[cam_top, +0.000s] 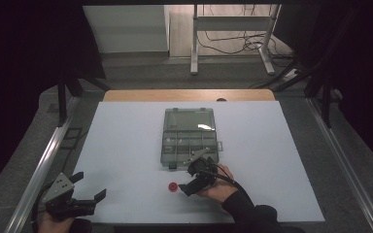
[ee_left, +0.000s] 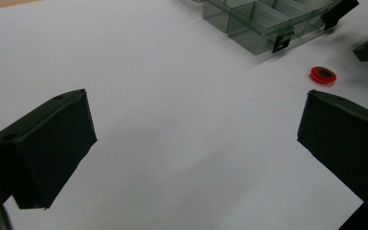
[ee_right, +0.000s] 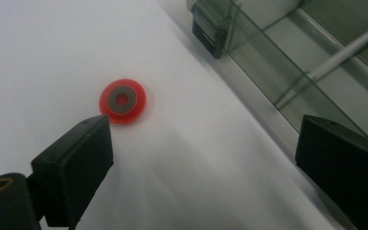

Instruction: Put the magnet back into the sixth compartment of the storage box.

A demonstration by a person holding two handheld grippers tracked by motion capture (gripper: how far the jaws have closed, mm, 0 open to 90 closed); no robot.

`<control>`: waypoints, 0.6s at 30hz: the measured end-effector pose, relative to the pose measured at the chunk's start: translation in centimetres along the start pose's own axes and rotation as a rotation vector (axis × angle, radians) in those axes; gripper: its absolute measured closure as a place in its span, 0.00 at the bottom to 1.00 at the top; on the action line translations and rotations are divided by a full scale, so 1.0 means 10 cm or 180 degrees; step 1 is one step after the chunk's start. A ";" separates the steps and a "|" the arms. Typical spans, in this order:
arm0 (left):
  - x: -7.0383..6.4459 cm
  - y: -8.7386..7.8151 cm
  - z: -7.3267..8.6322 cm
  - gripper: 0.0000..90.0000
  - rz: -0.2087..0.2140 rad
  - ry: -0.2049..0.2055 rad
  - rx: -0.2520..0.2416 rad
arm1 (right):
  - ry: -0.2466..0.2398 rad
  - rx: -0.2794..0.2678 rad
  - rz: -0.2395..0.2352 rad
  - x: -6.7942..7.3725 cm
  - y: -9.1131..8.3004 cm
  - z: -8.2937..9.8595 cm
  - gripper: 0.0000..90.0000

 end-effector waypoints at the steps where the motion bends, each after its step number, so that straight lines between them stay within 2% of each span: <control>1: 0.00 0.00 0.00 0.00 0.0000 -0.0001 0.0000 | -0.0009 0.0008 -0.0009 0.01 0.01 -0.01 0.08; 6: 0.00 0.00 0.00 0.00 0.0000 0.0006 -0.0001 | -0.0084 0.0039 -0.0037 0.07 0.06 -0.03 0.13; 18: 0.00 0.00 0.00 0.00 0.0000 0.0017 -0.0002 | -0.0258 0.0121 -0.0233 0.26 0.16 -0.08 0.35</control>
Point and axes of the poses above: each handheld gripper's, and its own axes: y roughly forward along the jaws, z roughly out of its underside, x roughly to its left, the point moved 9 cm from there along y, roughly forward along the jaws, and after that the axes turned 8 degrees about y, right-handed, at the moved point
